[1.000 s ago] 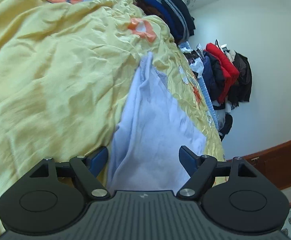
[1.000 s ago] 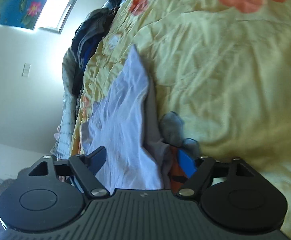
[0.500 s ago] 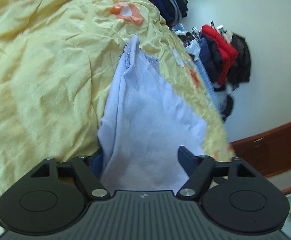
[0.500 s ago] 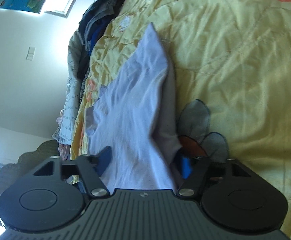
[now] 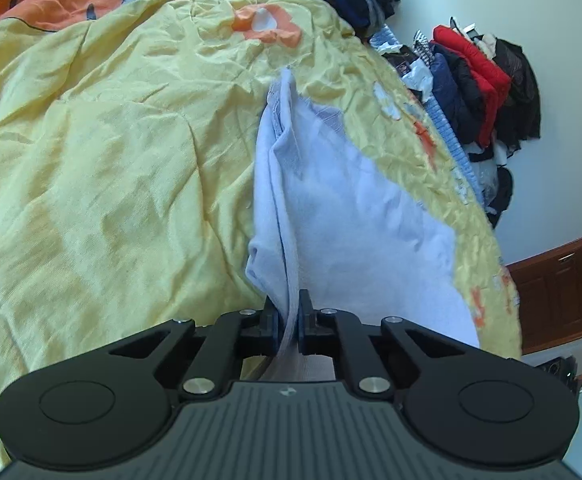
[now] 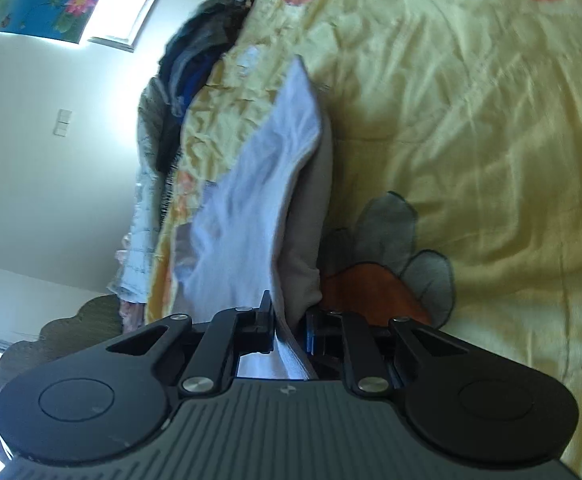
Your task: Fold small clothes
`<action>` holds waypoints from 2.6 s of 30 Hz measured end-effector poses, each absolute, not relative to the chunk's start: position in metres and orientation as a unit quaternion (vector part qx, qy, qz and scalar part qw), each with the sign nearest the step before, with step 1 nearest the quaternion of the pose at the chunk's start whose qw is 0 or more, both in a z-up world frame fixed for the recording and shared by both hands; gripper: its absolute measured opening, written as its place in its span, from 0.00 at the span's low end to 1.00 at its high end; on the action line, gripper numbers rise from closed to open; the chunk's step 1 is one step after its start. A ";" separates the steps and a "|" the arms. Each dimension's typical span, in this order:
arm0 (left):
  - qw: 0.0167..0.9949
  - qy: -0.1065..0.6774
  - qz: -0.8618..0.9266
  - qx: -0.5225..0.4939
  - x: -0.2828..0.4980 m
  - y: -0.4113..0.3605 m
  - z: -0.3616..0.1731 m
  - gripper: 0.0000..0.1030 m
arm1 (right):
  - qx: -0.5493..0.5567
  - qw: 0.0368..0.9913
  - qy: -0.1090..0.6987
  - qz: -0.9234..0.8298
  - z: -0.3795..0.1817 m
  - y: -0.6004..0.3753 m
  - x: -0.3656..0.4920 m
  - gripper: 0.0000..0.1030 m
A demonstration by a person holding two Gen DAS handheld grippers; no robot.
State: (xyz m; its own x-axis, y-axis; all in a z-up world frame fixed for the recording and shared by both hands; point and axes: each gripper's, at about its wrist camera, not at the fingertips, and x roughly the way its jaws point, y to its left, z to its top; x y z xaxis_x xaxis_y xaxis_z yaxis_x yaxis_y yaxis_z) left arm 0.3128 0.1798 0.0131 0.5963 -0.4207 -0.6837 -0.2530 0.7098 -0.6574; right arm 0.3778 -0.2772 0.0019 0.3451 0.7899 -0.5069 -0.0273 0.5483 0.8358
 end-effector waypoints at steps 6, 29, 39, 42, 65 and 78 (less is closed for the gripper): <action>0.803 0.456 -0.081 -0.375 0.281 0.175 0.029 0.07 | 0.372 0.721 0.502 0.299 0.016 -0.287 0.346 0.16; 0.946 0.312 -0.032 -0.085 0.204 0.066 0.059 0.65 | 0.332 0.801 0.408 0.287 0.055 -0.268 0.378 0.69; 0.938 0.344 -0.017 -0.029 0.209 0.027 0.004 0.68 | 0.305 0.790 0.469 0.252 0.005 -0.236 0.445 0.62; 0.936 0.347 -0.011 -0.052 0.207 0.031 0.011 0.69 | 0.311 0.795 0.466 0.234 0.012 -0.241 0.434 0.61; 0.850 0.382 0.153 -0.329 0.163 0.098 0.016 0.69 | 0.158 0.877 0.315 0.327 -0.005 -0.231 0.250 0.80; 0.858 0.353 0.261 -0.268 0.193 0.060 0.012 0.81 | 0.151 0.873 0.314 0.341 -0.005 -0.228 0.246 0.86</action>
State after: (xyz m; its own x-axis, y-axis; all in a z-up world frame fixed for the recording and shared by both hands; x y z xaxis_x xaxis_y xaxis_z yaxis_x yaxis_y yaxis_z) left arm 0.1933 0.0598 0.0120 0.6140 0.2595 -0.7454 -0.6374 0.7200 -0.2744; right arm 0.2465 -0.2283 -0.0046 0.5703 0.6909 -0.4443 -0.5014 0.7212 0.4779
